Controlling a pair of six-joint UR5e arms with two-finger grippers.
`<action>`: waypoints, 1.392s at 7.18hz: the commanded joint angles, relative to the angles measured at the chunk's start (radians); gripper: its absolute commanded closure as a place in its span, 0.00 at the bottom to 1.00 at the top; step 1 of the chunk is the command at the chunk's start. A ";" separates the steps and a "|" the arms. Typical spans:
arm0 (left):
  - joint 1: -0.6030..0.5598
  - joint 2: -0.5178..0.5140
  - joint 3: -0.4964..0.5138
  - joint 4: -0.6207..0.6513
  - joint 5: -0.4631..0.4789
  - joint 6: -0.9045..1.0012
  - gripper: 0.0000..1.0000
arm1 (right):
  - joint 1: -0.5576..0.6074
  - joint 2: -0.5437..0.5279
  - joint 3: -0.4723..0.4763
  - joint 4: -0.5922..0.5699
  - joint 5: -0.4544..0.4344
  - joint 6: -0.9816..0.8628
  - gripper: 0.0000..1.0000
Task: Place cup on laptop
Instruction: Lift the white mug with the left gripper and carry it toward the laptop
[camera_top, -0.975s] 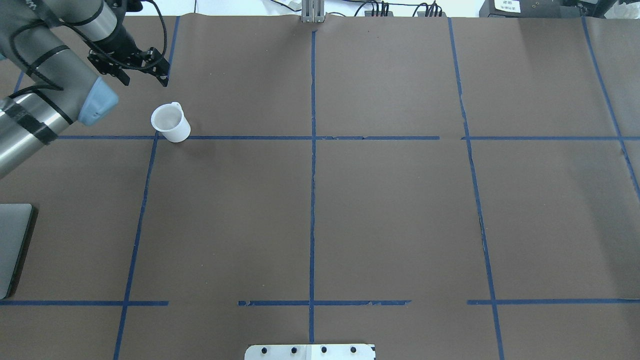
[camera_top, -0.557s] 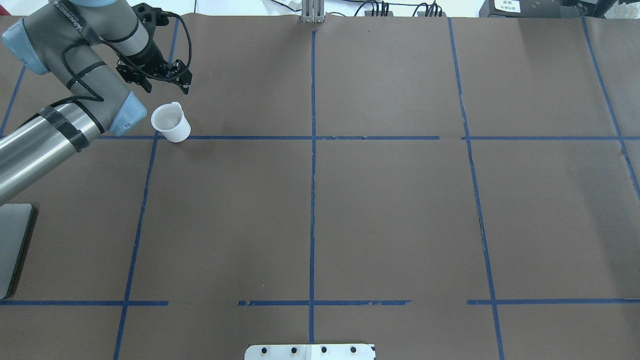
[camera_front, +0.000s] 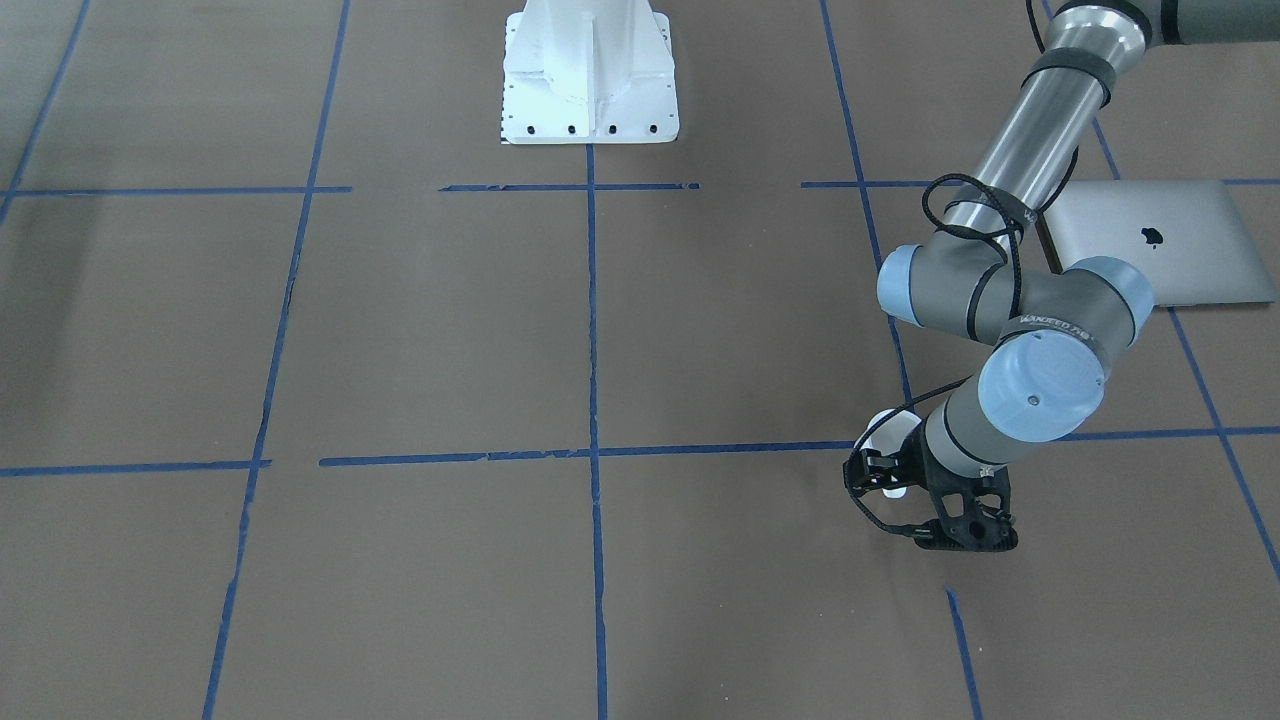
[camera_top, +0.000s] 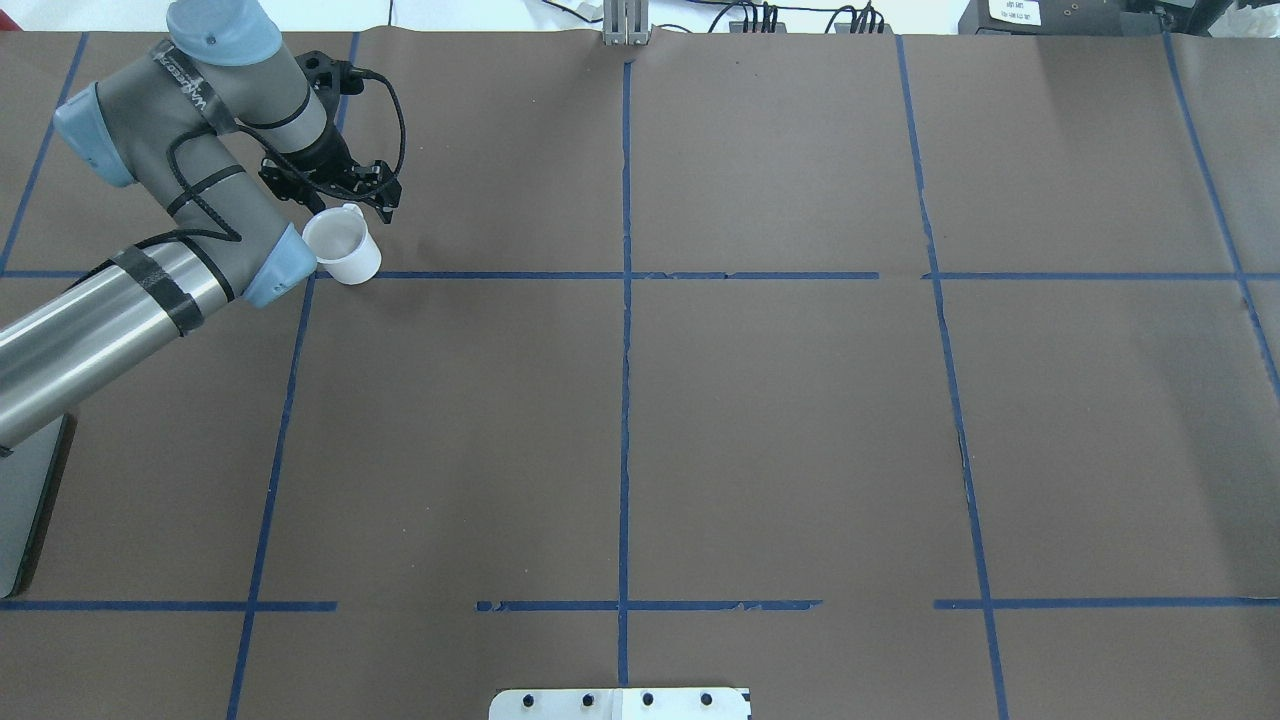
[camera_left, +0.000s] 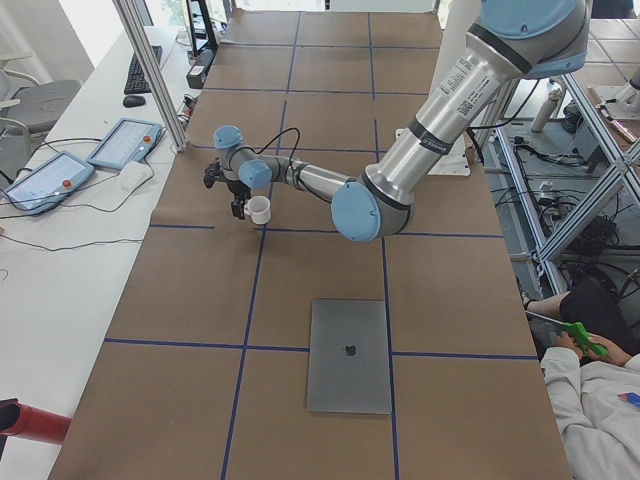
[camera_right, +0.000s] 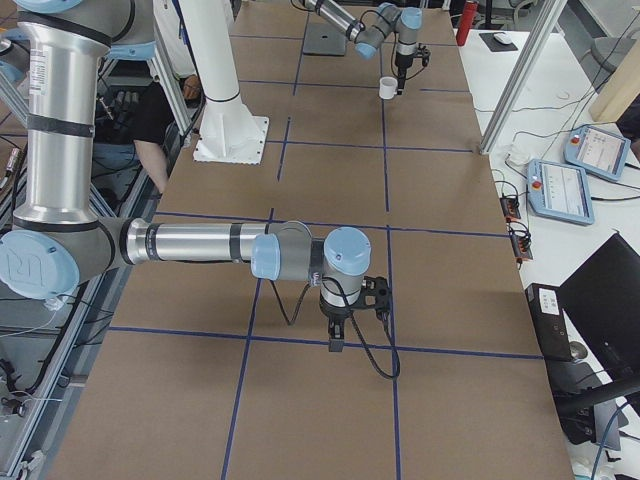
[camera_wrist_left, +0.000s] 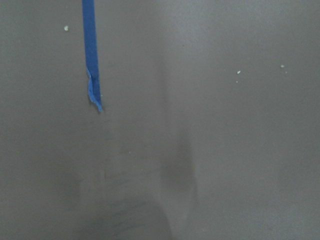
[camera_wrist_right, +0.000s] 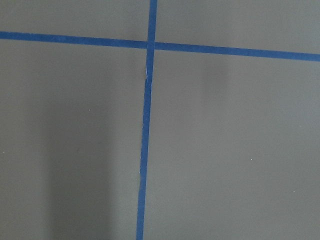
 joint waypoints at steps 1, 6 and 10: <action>0.003 0.002 0.001 -0.004 0.001 -0.002 0.95 | 0.000 0.000 0.000 -0.001 0.000 0.000 0.00; -0.063 0.030 -0.066 -0.027 0.001 0.004 1.00 | 0.000 0.000 0.000 0.001 0.000 0.000 0.00; -0.132 0.497 -0.539 -0.033 -0.007 0.016 1.00 | 0.000 0.000 0.000 0.001 0.000 0.000 0.00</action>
